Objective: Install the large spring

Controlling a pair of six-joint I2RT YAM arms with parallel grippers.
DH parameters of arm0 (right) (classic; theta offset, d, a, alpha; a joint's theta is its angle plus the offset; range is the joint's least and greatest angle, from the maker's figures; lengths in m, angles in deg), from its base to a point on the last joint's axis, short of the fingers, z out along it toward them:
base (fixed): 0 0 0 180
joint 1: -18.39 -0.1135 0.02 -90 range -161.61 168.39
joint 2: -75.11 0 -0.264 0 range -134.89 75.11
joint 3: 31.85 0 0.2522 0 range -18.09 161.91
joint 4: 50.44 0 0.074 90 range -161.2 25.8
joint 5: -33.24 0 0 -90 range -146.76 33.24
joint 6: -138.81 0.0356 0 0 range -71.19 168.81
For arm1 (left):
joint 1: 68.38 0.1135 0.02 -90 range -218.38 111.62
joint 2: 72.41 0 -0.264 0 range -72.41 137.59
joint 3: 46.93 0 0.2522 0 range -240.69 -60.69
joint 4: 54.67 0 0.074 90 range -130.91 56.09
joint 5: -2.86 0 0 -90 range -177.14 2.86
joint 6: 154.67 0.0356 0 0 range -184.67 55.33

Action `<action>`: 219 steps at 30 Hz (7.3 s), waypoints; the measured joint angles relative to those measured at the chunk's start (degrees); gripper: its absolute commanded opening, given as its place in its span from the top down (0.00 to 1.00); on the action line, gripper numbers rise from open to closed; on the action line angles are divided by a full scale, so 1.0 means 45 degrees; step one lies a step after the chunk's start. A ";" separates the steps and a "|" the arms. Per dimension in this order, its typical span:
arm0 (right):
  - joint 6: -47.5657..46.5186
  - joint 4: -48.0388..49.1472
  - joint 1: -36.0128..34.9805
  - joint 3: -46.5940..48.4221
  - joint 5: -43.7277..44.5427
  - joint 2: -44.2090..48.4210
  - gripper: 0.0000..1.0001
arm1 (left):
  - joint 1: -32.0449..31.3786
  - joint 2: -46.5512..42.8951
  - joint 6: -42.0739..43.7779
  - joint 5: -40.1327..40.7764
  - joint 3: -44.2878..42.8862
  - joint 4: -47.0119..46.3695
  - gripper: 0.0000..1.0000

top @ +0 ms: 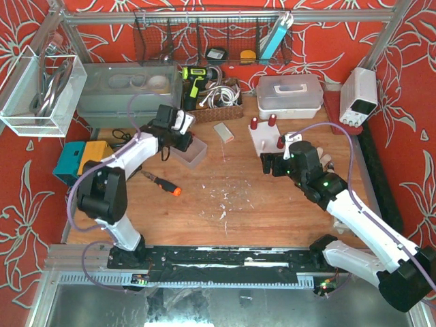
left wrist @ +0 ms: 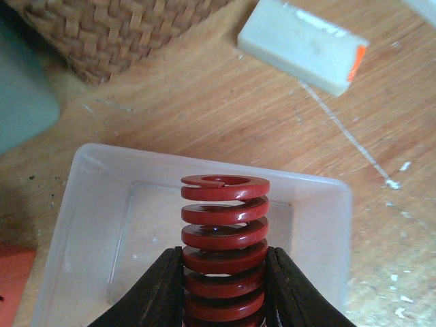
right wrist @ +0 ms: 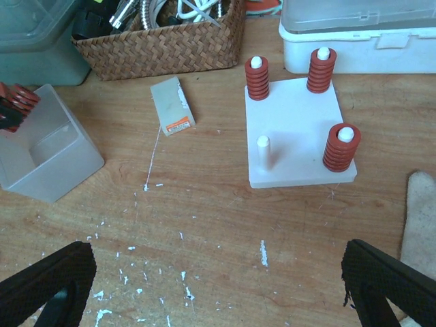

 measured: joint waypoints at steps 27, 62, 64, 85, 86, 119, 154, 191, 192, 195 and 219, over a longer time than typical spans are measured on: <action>-0.0126 -0.0840 0.0000 0.1846 -0.5804 -0.0991 0.26 | -0.8121 -0.6659 -0.0578 0.1229 1.1162 -1.3595 1.00; -0.0413 -0.0748 -0.0850 0.1889 -0.9656 -0.3415 1.00 | -0.8728 -0.6149 0.0223 0.2409 1.1395 -1.6198 0.38; -0.0423 -0.0821 -0.0923 0.1889 -0.9185 -0.3385 1.00 | -0.8714 -0.6028 0.0073 0.2895 1.1395 -1.6160 0.26; -0.1438 -0.1753 0.0170 0.4721 -0.0223 -0.6309 1.00 | -0.8694 -0.5265 -0.0413 0.4294 1.2832 -1.6228 0.00; -0.1467 -0.1763 0.0398 0.4901 -0.0097 -0.6606 1.00 | -0.8694 -0.5246 -0.0413 0.4245 1.2823 -1.6252 0.00; -0.1851 -0.1744 0.1671 0.7087 0.0005 -1.0545 1.00 | -0.8704 -0.5736 -0.0466 0.3045 1.2735 -1.6378 0.00; -0.1710 -0.2380 0.1666 0.6188 0.1622 -0.6135 0.01 | -0.8709 -0.6237 -0.0559 0.5255 1.3124 -1.6495 0.00; -0.6222 1.2964 0.4794 -0.5858 0.3905 -0.5309 0.01 | 0.1287 -0.4061 -0.1919 0.2696 1.4829 -1.9861 0.00; -0.6144 1.3221 0.4867 -0.6013 0.3769 -0.5275 0.01 | 0.1326 -0.4027 -0.1962 0.2662 1.4834 -1.9987 0.00; -0.5935 1.4630 0.5178 -0.6664 0.3589 -0.5552 0.01 | 0.1447 -0.3993 -0.2152 0.2603 1.4809 -2.0215 0.00; -0.5421 1.5140 0.5425 -0.6805 0.3502 -0.5707 0.01 | 0.1632 -0.3978 -0.2511 0.2628 1.4698 -2.0264 0.00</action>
